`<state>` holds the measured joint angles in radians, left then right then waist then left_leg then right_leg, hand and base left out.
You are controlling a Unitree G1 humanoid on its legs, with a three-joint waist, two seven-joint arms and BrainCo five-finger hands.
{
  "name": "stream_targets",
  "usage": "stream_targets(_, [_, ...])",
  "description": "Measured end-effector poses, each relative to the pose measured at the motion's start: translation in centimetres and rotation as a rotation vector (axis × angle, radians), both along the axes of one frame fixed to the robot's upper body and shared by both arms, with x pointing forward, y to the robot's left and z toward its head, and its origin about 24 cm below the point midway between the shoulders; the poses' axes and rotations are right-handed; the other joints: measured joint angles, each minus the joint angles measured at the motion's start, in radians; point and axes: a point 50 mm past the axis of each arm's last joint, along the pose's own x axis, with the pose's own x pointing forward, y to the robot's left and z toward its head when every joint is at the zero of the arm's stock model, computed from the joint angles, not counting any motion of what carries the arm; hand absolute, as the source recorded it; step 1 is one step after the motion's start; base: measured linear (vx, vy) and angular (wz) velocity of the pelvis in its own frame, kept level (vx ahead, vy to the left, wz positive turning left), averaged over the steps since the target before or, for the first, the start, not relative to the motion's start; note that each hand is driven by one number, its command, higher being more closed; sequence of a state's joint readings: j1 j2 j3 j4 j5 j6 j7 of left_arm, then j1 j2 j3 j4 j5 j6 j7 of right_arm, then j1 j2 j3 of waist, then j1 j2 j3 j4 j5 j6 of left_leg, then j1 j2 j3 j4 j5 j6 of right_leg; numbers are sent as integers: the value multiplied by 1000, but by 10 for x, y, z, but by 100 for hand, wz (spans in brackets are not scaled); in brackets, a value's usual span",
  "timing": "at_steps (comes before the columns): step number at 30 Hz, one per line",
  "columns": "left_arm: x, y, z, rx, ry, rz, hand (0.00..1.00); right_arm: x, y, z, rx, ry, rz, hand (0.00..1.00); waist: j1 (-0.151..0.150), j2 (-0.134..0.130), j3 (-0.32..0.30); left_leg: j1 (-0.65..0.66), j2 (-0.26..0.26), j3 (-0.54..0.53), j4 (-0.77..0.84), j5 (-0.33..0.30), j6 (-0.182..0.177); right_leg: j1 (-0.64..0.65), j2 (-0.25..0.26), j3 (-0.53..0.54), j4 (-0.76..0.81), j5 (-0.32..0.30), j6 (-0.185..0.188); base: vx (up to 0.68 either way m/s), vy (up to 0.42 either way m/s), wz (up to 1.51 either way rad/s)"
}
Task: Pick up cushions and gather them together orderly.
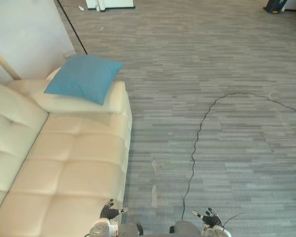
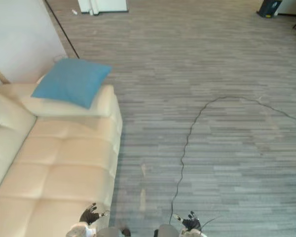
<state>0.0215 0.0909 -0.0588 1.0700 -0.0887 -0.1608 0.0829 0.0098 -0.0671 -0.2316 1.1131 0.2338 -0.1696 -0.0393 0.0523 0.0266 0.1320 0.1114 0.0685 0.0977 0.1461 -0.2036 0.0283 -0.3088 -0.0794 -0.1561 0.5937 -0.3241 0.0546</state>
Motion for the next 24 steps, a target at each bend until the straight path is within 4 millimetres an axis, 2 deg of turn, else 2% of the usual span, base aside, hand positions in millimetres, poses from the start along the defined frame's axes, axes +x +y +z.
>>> stream_targets(2, [4, -2, 1, -2, -8, -10, 0, 0, 0, 0, -1, 0, -1, 0, -5, -5, 3, 16, 15, -10, -21, -1, -1, -49, -12, 20, -200, 119, 7, 530, -219, 25])
stream_targets(3, [2, 0, 0, 6, -2, -14, 0, -3, -1, -1, -1, 6, -9, 0, -10, -24, 1, 41, 10, -29, -21, -15, -24, -43, -22, 40, -311, 230, 9, 641, -330, 36])
stream_targets(4, [-5, -1, -2, 4, 20, -10, 0, -4, -5, -1, -8, 10, -23, 0, -14, -21, 7, 67, 17, -58, 9, -40, -63, -38, -21, 45, -263, 310, -31, 555, -285, 26])
stream_targets(6, [-6, -8, -4, -24, 27, 21, 0, -3, -9, 1, -12, 1, -44, 0, -13, 9, 2, 24, 56, -95, 154, -33, -86, -18, 5, 19, -226, 253, -61, 420, -233, 7])
stream_targets(7, [-5, -9, -3, -35, 18, 51, 0, -1, -9, 1, -14, -4, -43, 0, -13, 23, 6, -42, 73, -114, 309, 1, -128, 17, 22, 7, -234, 230, -78, 493, -305, 6])
stream_targets(8, [-4, -8, -3, -41, 11, 73, 0, -2, -9, 1, -14, -2, -45, 0, -12, 28, 9, -88, 80, -121, 420, 48, -148, 45, 30, 0, -244, 215, -90, 571, -346, 12])
stream_targets(9, [-2, -6, -2, -40, 7, 83, 0, -6, -9, 0, -15, 10, -49, 0, -9, 24, 19, -161, 97, -122, 601, 120, -152, 112, 39, -8, -277, 194, -104, 565, -296, 9])
stream_targets(10, [-1, -8, -2, -45, 3, 84, 0, -6, -7, -1, -11, 12, -55, 0, -4, 29, 23, -201, 114, -96, 714, 75, -144, 182, 51, -8, -317, 183, -114, 453, -204, 9])
stream_targets(12, [2, -8, 0, -44, -18, 83, 0, -9, -7, -1, -14, 21, -62, 0, 3, 21, 30, -273, 112, -20, 780, -5, -117, 301, 50, -10, -389, 167, -120, 406, -142, 5])
stream_targets(14, [6, -7, 2, -38, -44, 72, 0, -3, -7, 0, -14, 6, -62, 0, 6, 15, 33, -360, 78, 38, 673, -43, -100, 372, 38, -18, -446, 153, -113, 367, -83, 6])
stream_targets(16, [8, -7, 4, -36, -55, 66, 0, 1, -8, 2, -17, -4, -60, 0, 8, 13, 35, -392, 23, 60, 444, -35, -96, 414, 28, -26, -482, 140, -95, 347, -6, 9])
stream_targets(17, [8, -5, 4, -29, -55, 60, 0, 3, -8, 2, -19, -6, -58, 0, 11, 14, 35, -403, -16, 55, 249, 12, -93, 454, 25, -29, -513, 131, -85, 415, 40, 10])
stream_targets(18, [9, -6, 4, -26, -55, 51, 0, 3, -10, 3, -25, -8, -55, 0, 15, 16, 33, -403, -46, 53, 73, 91, -107, 490, 31, -33, -548, 123, -71, 390, 68, 7])
stream_targets(19, [9, -6, 4, -26, -55, 46, 0, 3, -10, 3, -27, -7, -54, 0, 19, 19, 32, -406, -52, 54, 8, 142, -112, 508, 38, -33, -566, 118, -63, 478, 133, -14])
stream_targets(20, [10, -6, 4, -24, -58, 43, 0, 3, -9, 2, -28, -2, -50, 0, 38, 8, 30, -403, -59, 57, 11, 249, -68, 529, 40, -18, -579, 103, -40, 592, 151, -20])
stream_targets(21, [12, -3, 5, -12, -62, 26, 0, 2, -4, 1, -20, 5, -39, 0, 43, -15, 18, -396, -85, 56, 12, 258, -13, 538, 18, -5, -565, 92, -23, 586, 146, -17])
stream_targets(23, [12, 0, 5, -4, -59, 23, 0, 4, -3, 1, -26, 3, -14, 0, 40, -31, 12, -394, -101, 55, 45, 211, 23, 494, -10, 24, -451, 90, -19, 502, 150, 3])
stream_targets(24, [11, 1, 5, -3, -57, 26, 0, 1, -3, 0, -25, 11, -15, 0, 42, -36, 11, -375, -103, 63, 76, 171, 25, 445, -18, 58, -292, 82, 3, 589, 204, -1])
